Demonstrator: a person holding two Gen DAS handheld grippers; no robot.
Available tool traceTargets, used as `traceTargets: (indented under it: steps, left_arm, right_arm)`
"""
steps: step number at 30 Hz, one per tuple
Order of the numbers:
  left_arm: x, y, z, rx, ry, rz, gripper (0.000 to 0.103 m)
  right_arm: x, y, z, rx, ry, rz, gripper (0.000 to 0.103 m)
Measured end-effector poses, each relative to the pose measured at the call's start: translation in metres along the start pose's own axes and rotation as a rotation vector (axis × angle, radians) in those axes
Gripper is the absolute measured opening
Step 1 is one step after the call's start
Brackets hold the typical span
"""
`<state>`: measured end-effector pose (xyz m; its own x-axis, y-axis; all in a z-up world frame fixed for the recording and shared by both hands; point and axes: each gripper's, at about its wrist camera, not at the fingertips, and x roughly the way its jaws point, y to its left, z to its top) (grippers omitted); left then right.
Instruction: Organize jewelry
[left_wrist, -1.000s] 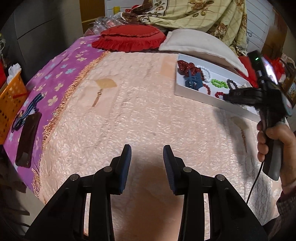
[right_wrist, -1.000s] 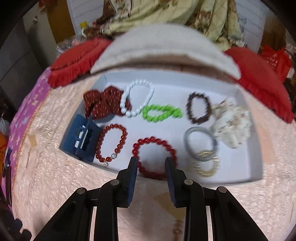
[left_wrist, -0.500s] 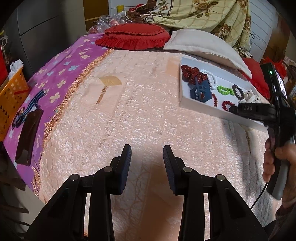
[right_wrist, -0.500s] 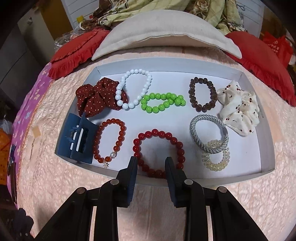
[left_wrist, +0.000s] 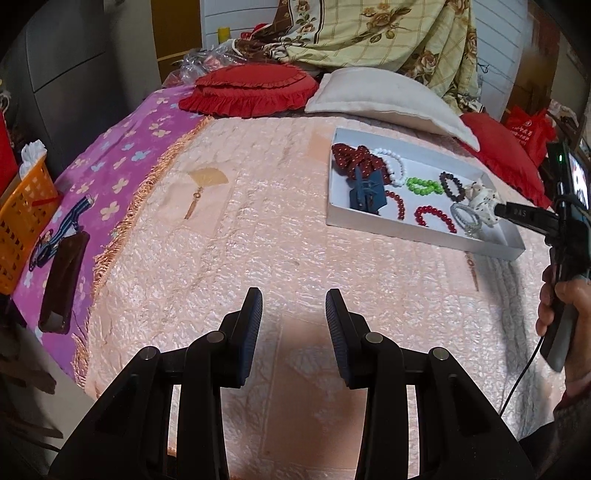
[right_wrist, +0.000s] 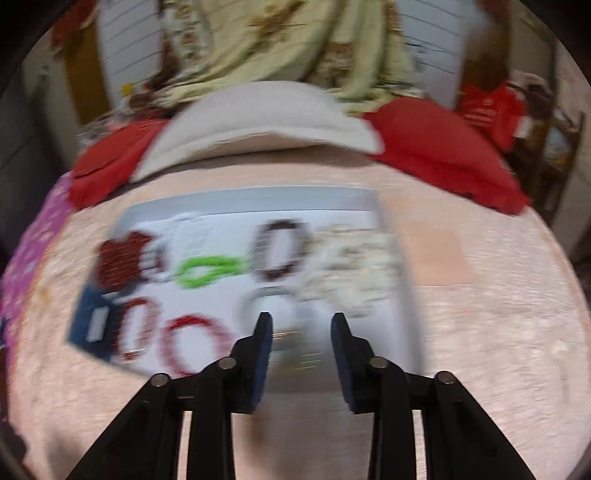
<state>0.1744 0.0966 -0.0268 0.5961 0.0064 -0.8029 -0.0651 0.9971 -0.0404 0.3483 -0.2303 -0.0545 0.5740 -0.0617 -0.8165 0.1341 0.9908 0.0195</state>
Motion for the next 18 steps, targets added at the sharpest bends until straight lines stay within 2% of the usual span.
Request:
traceTargets:
  steps: [3, 4, 5, 7, 11, 18]
  left_arm:
    - [-0.002, -0.004, -0.001, 0.011, -0.005, -0.001, 0.035]
    - [-0.002, -0.006, -0.001, 0.014, -0.007, 0.000, 0.035]
    - [-0.003, -0.007, -0.002, 0.017, -0.009, 0.002, 0.035]
    - [-0.004, -0.008, -0.002, 0.021, -0.014, 0.003, 0.035]
    - [-0.005, -0.009, -0.002, 0.022, -0.014, 0.004, 0.035]
    - [-0.003, -0.010, -0.002, 0.018, -0.007, 0.004, 0.035]
  right_arm:
    - [0.022, -0.030, 0.007, 0.036, 0.061, -0.047, 0.043]
    - [0.023, -0.034, 0.008, 0.026, 0.040, -0.062, 0.043]
    - [0.027, -0.037, 0.008, 0.012, 0.054, -0.073, 0.042]
    - [0.034, -0.041, 0.005, 0.027, 0.094, -0.040, 0.041]
    - [0.042, -0.045, -0.004, 0.064, 0.135, -0.040, 0.028]
    - [0.036, -0.052, -0.013, 0.076, 0.124, 0.005, 0.028]
